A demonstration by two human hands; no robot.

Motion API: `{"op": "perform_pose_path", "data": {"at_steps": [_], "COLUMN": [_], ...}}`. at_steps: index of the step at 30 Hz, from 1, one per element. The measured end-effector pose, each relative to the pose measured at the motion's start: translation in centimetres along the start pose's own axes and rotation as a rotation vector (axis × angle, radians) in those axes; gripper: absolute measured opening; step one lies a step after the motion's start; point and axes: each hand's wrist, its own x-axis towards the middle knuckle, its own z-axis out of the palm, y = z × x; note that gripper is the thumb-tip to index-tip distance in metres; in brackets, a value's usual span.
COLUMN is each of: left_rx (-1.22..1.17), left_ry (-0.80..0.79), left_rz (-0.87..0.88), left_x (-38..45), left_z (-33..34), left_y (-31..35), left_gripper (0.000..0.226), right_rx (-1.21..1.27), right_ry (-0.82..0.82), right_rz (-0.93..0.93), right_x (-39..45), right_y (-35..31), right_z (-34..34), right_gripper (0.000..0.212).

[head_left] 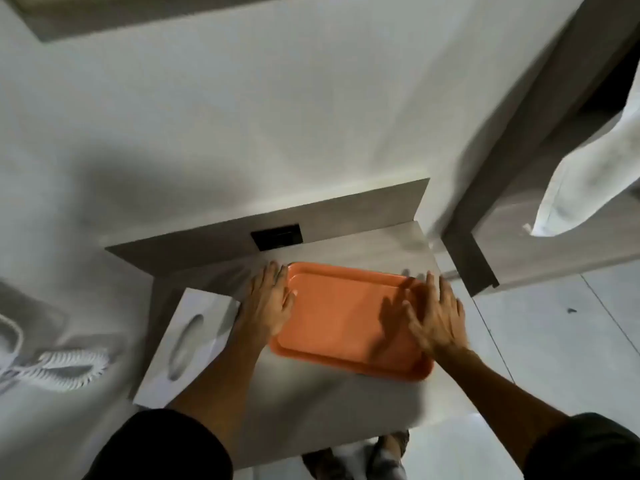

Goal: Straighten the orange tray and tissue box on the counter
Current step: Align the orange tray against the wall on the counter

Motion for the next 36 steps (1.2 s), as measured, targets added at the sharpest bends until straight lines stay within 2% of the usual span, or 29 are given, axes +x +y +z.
{"op": "perform_pose_path", "data": {"at_steps": [2,4,6,10,16,23,31,36], "left_rx": [0.009,-0.015,-0.081,-0.256,-0.533,-0.636,-0.688,-0.707], "left_ry": [-0.041,-0.046,-0.033,-0.016,0.085,0.235,0.374,0.444], "left_rz": [-0.036,-0.109,-0.201,-0.379,-0.542,-0.587,-0.66,-0.675], "left_x": [-0.1,-0.7,-0.9,-0.8,-0.4,-2.5,-3.8,-3.3], "left_z": [0.8,1.9,3.0,3.4,5.3,6.5,7.1,7.5], "left_y": [0.4,0.7,0.8,1.0,-0.7,-2.7,-3.7,-3.7], "left_gripper": [0.066,0.061,0.055,0.03,0.03,0.022,0.027,0.04], "right_rx": [0.058,0.098,0.152,0.208,0.281,0.279,0.275,0.261], "right_ry": [-0.037,-0.085,-0.116,-0.065,0.001,-0.002,-0.035,-0.05], "right_rz": [0.073,0.114,0.141,0.179,0.245,0.17,0.054,0.003], "right_x": [-0.6,-1.5,-1.8,-1.3,0.3,4.9,9.3,10.4], "right_y": [1.2,2.4,3.1,3.6,3.9,1.8,-1.9,-2.5], "right_z": [0.8,1.9,2.4,3.0,3.7,3.1,2.8,3.3], "right_gripper": [0.101,0.101,0.087,0.057,0.034,0.032,0.029,0.027]}}
